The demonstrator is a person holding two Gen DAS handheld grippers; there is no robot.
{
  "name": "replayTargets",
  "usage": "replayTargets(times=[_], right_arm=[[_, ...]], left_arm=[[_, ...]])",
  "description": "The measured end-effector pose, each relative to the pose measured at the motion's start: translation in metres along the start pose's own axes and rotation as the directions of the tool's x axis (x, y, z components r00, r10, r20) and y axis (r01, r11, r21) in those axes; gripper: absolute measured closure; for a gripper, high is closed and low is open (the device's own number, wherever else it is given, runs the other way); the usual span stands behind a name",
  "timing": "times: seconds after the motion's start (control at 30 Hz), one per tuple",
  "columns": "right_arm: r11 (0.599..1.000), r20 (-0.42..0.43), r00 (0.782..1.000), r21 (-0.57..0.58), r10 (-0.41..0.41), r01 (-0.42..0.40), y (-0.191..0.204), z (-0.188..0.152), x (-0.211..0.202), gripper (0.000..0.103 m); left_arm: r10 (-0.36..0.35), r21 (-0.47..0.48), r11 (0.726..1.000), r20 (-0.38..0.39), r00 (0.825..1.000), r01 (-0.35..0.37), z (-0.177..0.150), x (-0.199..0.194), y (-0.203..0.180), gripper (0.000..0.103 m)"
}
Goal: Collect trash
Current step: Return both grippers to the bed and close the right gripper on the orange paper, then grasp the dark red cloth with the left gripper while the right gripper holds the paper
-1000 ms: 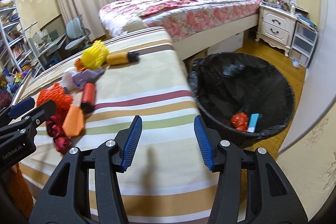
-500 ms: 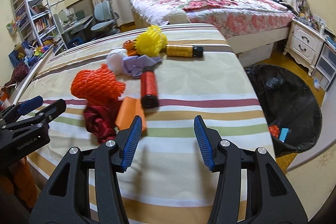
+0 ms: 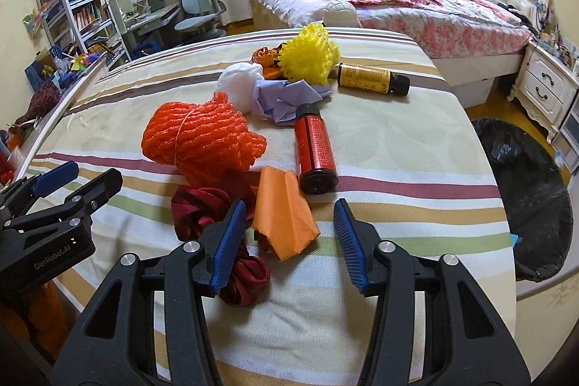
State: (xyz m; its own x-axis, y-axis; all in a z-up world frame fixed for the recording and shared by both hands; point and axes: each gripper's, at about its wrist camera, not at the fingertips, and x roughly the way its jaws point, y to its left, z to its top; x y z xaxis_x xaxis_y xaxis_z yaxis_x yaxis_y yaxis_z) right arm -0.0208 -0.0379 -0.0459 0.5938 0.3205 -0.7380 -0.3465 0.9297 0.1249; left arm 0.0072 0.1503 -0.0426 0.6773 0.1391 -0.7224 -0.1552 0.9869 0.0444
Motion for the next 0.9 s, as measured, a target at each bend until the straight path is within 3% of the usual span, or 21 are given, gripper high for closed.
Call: replayTargets(times=[0.03, 0.3, 0.67, 0.9], right_arm=[[1.000, -0.007, 1.000, -0.005, 0.001, -0.001, 0.001, 0.000, 0.000, 0.070], [0.999, 0.001, 1.000, -0.017, -0.028, 0.028, -0.005, -0.009, -0.010, 0.071], [0.991, 0.014, 0.993, 0.058, -0.120, 0.119, -0.051, -0.022, -0.024, 0.071], [0.985, 0.014, 0.991, 0.117, -0.133, 0.130, -0.077, -0.022, -0.023, 0.071]], left_arm=[[-0.003, -0.001, 1.000, -0.003, 1.000, 0.003, -0.001, 0.000, 0.000, 0.027], [-0.031, 0.011, 0.999, -0.004, 0.999, 0.031, -0.003, -0.006, -0.011, 0.027], [-0.084, 0.002, 0.996, -0.030, 0.996, 0.084, -0.003, -0.013, -0.031, 0.027], [-0.095, 0.032, 0.995, -0.026, 0.995, 0.095, 0.000, -0.017, -0.053, 0.027]])
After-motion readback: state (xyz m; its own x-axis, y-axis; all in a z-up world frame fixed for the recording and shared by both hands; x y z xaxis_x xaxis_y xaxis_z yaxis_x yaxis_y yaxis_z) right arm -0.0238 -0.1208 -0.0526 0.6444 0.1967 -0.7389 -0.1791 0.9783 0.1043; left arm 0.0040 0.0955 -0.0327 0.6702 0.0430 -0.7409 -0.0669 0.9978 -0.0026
